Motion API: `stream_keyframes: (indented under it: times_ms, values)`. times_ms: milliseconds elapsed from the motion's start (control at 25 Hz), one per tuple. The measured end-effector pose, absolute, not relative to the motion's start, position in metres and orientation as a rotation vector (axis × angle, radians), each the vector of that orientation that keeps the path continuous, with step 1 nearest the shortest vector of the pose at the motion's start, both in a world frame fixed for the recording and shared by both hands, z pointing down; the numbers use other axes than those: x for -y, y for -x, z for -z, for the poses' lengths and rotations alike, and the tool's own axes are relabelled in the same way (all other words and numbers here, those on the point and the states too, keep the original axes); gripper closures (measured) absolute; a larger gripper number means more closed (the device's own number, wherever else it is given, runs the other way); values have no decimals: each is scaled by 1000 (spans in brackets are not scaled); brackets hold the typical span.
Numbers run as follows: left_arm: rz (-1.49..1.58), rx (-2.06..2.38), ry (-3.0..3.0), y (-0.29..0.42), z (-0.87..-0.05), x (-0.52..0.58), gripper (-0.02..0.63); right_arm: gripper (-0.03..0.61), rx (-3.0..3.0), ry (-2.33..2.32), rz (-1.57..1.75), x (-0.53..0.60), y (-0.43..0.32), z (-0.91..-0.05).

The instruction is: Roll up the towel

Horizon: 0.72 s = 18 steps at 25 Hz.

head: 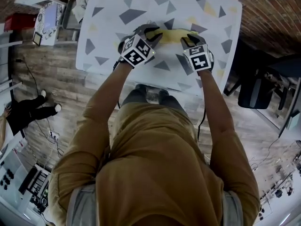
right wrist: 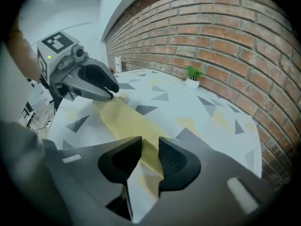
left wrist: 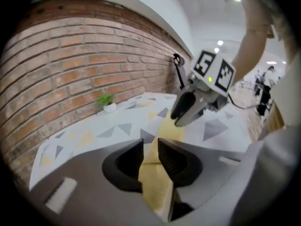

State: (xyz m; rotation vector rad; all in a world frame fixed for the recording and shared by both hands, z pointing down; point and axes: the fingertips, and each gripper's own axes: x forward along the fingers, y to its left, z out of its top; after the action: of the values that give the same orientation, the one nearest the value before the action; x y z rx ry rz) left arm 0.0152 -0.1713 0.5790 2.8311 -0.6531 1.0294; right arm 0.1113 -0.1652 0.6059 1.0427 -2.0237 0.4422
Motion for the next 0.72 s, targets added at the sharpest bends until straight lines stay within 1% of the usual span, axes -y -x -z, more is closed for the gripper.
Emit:
stream_keyframes:
  times_ms: [80, 120, 320, 720]
  values:
    - [-887, 808, -2766, -13, -569, 165, 511, 464, 2028, -1073, -462, 164, -114, -606]
    - [-868, 850, -2730, -11, -573, 160, 511, 463, 2030, -1086, -469, 164, -114, -606]
    - [-998, 915, -2647, 13, -611, 149, 511, 463, 2031, -1106, -488, 166, -114, -607]
    - [-998, 925, -2634, 24, -615, 165, 509, 463, 1995, -1241, -569, 165, -124, -607]
